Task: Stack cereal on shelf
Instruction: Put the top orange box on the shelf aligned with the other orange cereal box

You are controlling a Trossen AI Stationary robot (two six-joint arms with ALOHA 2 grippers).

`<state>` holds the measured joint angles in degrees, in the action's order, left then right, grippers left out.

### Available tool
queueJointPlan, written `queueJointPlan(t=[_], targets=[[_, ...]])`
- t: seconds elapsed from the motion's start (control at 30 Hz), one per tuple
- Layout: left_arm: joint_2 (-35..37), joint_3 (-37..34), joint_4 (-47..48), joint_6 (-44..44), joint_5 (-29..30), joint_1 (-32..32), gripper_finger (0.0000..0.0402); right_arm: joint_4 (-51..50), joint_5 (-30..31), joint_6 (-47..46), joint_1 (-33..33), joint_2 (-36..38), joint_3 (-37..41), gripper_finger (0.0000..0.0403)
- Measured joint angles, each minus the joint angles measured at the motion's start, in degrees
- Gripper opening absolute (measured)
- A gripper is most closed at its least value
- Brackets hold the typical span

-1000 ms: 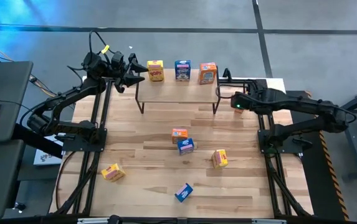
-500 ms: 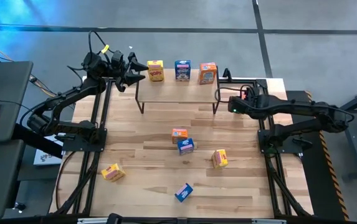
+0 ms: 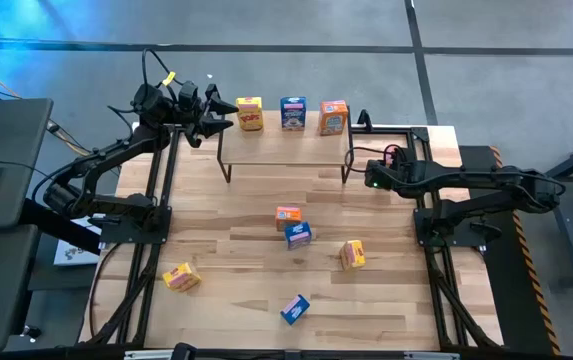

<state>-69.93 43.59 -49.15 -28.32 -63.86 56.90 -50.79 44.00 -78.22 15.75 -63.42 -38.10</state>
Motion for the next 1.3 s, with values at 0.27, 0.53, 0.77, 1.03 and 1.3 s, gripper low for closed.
queueJointPlan(t=[0.27, 0.53, 0.77, 1.03, 1.3], targets=[[0.00, 0.00, 0.00, -0.02, 0.22, 0.00, 0.0223, 3.11, 2.07, 0.09, 0.00, 0.00, 2.46, 0.0273], [0.00, 0.00, -0.02, -0.02, 4.12, 0.00, 0.0223, 5.29, 1.36, 0.20, 0.00, 0.00, 4.36, 0.0253], [0.00, 0.00, -0.02, -0.01, 4.66, -0.01, 0.0223, 5.47, 1.41, 0.21, 0.00, 0.00, 4.36, 0.0209], [0.00, 0.00, -0.02, -0.01, 4.68, -0.01, 0.0223, 4.91, 1.92, 1.32, 0.00, 0.00, 4.08, 0.0183], [0.00, 0.00, -0.02, -0.01, 4.68, 0.00, 0.0223, 4.69, 1.16, 8.60, 0.00, 0.06, -0.25, 0.0182]])
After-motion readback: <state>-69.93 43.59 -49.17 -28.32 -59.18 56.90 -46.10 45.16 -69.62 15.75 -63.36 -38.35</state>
